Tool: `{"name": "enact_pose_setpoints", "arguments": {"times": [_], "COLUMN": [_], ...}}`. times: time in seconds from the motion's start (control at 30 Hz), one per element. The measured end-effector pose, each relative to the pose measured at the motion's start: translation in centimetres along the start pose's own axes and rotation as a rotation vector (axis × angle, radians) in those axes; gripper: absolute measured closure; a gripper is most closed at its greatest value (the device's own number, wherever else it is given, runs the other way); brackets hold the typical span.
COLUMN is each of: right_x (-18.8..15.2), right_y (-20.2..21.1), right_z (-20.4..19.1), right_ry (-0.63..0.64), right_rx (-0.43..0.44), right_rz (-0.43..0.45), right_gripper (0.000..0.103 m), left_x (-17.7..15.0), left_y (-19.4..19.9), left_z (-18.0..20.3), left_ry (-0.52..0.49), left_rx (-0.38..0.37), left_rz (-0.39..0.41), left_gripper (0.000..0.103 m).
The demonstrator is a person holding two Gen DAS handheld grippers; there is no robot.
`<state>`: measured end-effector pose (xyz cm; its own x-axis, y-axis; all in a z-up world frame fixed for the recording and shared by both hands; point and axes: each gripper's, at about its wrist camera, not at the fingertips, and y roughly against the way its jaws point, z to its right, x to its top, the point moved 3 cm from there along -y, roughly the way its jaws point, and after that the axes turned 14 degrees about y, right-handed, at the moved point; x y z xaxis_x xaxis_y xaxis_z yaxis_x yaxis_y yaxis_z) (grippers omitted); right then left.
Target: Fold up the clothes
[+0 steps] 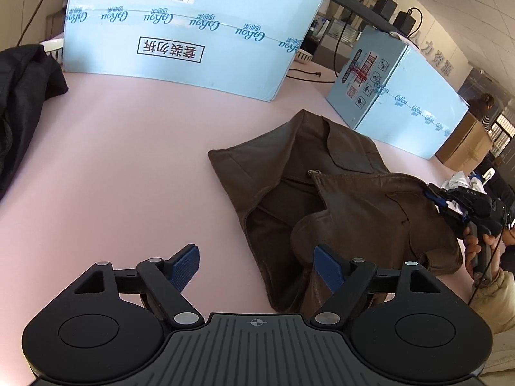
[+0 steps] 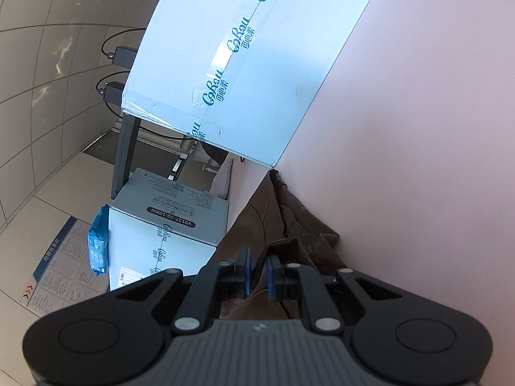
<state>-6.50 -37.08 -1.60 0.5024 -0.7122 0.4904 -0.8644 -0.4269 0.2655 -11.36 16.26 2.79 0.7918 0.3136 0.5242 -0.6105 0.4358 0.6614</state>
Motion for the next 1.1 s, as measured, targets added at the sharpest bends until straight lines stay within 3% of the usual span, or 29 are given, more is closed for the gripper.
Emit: {"name": "enact_pose_setpoints", "arguments": {"times": [0.1, 0.17, 0.23, 0.3, 0.33, 0.5, 0.67, 0.87, 1.0, 1.1], "right_x": [-0.1, -0.1, -0.1, 0.1, 0.2, 0.5, -0.4, -2.6, -3.9, -4.5], "right_y": [-0.2, -0.2, 0.3, 1.2, 1.8, 5.8, 8.7, 11.8, 13.7, 13.9], "right_z": [0.2, 0.2, -0.1, -0.9, -1.5, -4.6, -5.2, -3.9, -2.6, -2.1], "right_ry": [-0.018, -0.028, -0.026, 0.009, 0.046, 0.240, 0.303, 0.321, 0.337, 0.352], "right_rx": [-0.021, -0.022, 0.006, 0.034, 0.039, 0.103, 0.201, 0.163, 0.161, 0.147], "right_rz": [-0.002, -0.003, 0.001, 0.026, 0.045, 0.096, 0.034, 0.037, 0.072, 0.049], "right_gripper": [0.088, 0.078, 0.046, 0.027, 0.024, 0.016, 0.007, 0.006, 0.006, 0.006], "left_x": [-1.2, -2.0, -2.9, -3.5, -4.1, -6.2, -7.1, -7.1, -7.3, -7.4], "left_y": [0.2, 0.4, 0.6, 0.5, 0.6, 0.8, -0.1, -0.2, 0.3, -0.4], "left_z": [-0.7, -0.6, -0.2, 0.1, 0.7, 2.8, 4.2, 3.5, 2.7, 2.9], "left_ry": [0.014, 0.004, -0.025, -0.072, -0.116, -0.267, -0.329, -0.274, -0.216, -0.221], "left_rx": [-0.027, -0.050, -0.064, -0.054, -0.039, -0.017, 0.020, 0.087, 0.071, 0.103], "left_rz": [-0.006, -0.008, -0.009, 0.001, 0.013, 0.050, 0.096, 0.203, 0.253, 0.295], "left_gripper": [0.023, 0.023, 0.023, 0.023, 0.023, 0.022, 0.022, 0.022, 0.023, 0.023]}}
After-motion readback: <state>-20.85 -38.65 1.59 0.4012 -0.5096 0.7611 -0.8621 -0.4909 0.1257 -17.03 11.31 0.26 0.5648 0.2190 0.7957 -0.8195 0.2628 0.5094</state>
